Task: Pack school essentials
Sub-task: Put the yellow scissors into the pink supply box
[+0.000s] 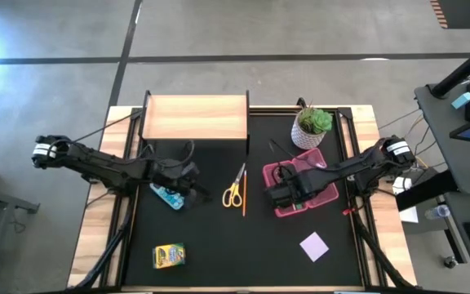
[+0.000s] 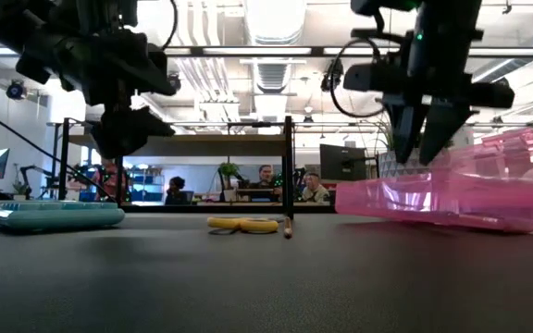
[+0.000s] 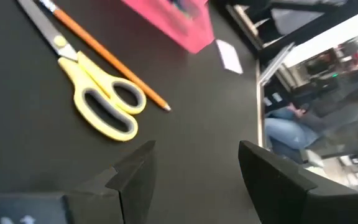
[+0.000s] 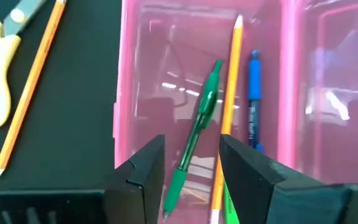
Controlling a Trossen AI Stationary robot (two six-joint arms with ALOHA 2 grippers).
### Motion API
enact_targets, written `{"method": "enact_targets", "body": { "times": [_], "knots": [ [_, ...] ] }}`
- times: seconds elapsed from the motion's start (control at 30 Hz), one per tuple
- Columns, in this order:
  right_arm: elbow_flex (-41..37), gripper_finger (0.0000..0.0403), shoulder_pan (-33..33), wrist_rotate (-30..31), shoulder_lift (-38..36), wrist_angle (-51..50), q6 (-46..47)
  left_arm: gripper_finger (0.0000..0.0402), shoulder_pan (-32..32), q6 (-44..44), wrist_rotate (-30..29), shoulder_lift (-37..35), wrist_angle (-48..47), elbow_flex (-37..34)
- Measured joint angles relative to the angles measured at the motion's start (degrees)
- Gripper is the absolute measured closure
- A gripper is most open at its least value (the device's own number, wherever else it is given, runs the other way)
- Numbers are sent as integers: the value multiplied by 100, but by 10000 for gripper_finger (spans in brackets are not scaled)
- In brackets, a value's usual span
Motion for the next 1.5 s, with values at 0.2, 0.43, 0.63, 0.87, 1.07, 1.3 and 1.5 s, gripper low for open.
{"method": "enact_targets", "body": {
  "times": [0.2,0.43,0.63,0.87,1.07,1.3,1.5],
  "knots": [
    [253,271,0,117,0,-350,-212,191,-93,118,-176,298,-174,182],
    [243,262,0,117,0,-450,-713,192,-419,112,-1095,894,-741,804],
    [243,257,0,109,0,-455,-1497,192,-483,-34,-2192,1534,-1924,1753],
    [243,258,-7,123,0,-497,-2282,192,-494,-54,-2389,2578,-2420,2812],
    [243,255,-13,254,0,-660,-2649,192,-505,-420,-3012,3250,-3371,3577],
    [238,255,-13,417,-4,-785,-2872,192,-494,-522,-3303,3690,-3500,4039],
    [238,250,-13,423,-4,-822,-3016,192,-488,-527,-3455,4187,-3514,4255]
  ]
}}
